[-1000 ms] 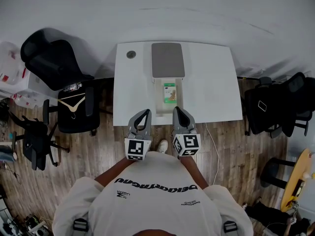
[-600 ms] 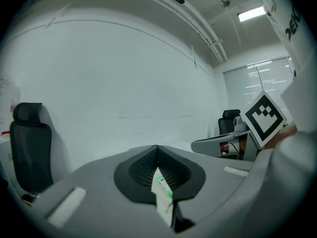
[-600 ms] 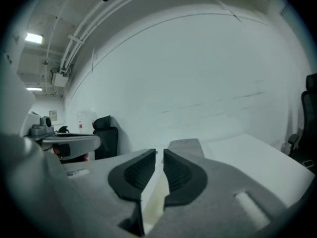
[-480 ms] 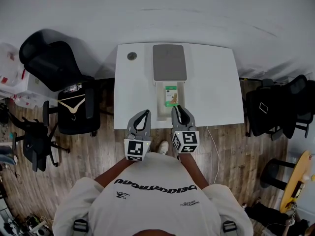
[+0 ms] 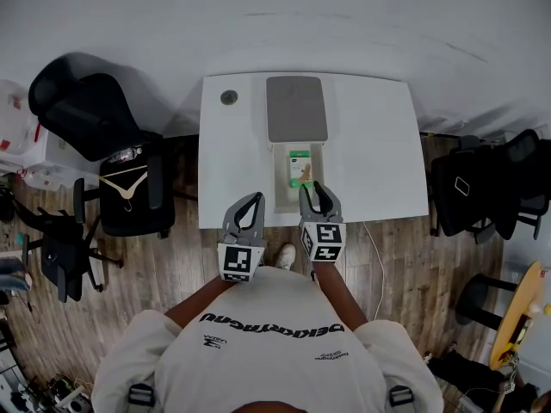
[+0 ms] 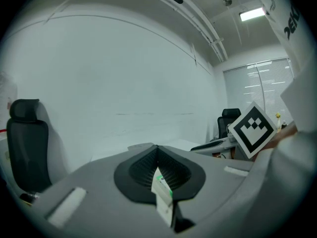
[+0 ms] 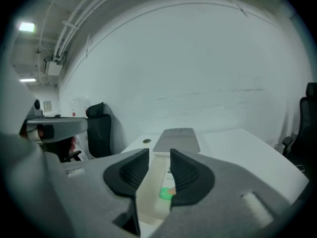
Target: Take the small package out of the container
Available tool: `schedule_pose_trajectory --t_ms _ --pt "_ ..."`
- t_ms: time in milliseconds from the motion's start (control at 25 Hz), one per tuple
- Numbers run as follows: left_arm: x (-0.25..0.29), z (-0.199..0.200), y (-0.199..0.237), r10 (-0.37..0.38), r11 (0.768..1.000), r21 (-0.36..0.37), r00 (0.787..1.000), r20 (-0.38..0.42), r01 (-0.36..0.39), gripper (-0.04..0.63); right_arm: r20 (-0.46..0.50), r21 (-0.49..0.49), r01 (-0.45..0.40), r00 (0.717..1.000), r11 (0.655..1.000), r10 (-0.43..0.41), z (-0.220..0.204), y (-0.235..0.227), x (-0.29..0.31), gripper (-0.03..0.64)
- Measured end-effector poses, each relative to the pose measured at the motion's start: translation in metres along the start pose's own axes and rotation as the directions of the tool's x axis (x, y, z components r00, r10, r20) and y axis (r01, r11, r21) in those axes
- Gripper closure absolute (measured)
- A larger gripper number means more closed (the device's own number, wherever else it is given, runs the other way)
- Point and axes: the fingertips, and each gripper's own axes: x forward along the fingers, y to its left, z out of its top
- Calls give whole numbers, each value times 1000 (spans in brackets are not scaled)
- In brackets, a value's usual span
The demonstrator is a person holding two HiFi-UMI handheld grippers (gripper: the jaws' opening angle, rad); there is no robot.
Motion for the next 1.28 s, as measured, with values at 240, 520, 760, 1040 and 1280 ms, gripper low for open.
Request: schedule_pose_trajectory --t_ms 240,520,760,1040,1280 --pt "4 -1 4 1 1000 -1 1000 -6 -1 600 -79 -19 16 997 1000 -17 -25 -5 20 465" --pt "7 -4 10 7 1000 2 1000 -14 -7 600 -141 7 51 989 999 -49 -46 -12 39 426" --pt "10 -6 11 8 1000 2 1000 -22 -8 600 -180 24 62 982 998 -57 -54 -17 58 403" --pt "12 -8 11 5 1000 1 1000 -29 -5 601 -230 27 82 970 996 -73 -66 -23 72 382" --pt "12 -8 10 6 1000 3 999 -33 -6 600 -265 24 84 961 996 -75 -72 -25 82 359"
